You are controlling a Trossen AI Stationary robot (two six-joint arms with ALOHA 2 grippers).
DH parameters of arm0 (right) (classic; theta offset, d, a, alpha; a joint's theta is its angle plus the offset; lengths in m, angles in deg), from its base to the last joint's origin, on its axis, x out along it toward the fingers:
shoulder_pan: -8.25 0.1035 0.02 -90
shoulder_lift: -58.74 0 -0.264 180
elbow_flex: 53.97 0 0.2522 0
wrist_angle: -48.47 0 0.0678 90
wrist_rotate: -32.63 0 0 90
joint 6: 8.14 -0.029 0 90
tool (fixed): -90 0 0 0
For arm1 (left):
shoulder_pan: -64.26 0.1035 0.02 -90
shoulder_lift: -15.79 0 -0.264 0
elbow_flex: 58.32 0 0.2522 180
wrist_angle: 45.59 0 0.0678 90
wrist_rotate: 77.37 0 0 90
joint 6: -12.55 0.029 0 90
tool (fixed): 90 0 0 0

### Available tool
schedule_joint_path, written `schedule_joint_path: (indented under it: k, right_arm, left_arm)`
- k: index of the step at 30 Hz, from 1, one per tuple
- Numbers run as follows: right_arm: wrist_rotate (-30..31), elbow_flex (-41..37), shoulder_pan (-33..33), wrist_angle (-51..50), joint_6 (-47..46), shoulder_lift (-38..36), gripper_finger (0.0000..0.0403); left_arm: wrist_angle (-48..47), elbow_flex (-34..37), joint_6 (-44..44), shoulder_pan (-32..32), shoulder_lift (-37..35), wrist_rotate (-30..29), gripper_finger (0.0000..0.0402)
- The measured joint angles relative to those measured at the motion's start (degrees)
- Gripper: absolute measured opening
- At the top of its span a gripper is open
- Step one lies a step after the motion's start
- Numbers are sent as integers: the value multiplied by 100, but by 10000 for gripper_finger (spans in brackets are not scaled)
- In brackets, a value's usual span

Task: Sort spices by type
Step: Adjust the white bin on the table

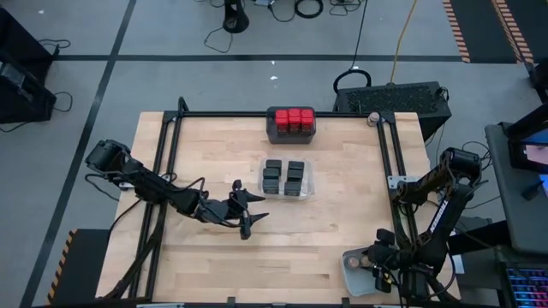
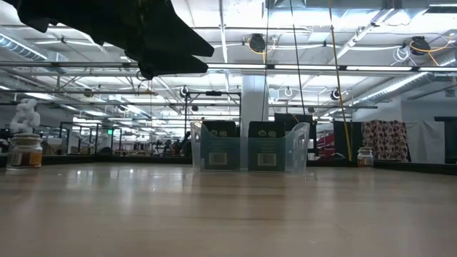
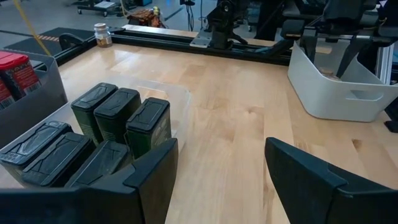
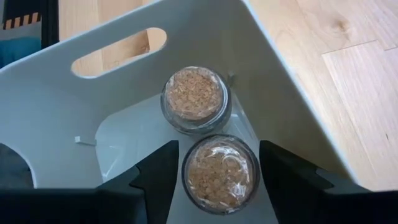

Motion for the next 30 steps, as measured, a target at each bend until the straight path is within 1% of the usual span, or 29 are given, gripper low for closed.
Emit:
schedule_joint_path:
  k: [6,10,15,19,23,25,27,30]
  right_arm:
    - [-5,82,-1,-36,133,-75,203]
    - [0,325,-53,-386,184,-237,203]
    - [2,685,-177,-815,529,-388,203]
    - [13,1023,-302,-1616,542,-448,203]
    - [-3,1309,-439,-2941,-120,-452,194]
    - [-248,1351,-530,-3484,-481,-455,178]
    - [-741,1327,-626,-3835,-658,-455,156]
    - [-1354,1182,-747,-3890,-685,-452,108]
  left_arm:
    - [1,0,0,0,0,0,247]
    - [1,0,0,0,0,1,247]
    - [1,0,15,0,0,92,247]
    - [1,0,33,0,0,106,247]
    - [1,0,33,0,0,108,247]
    - [1,0,32,0,0,108,247]
    - [1,0,33,0,0,108,247]
    - [1,0,39,0,0,108,247]
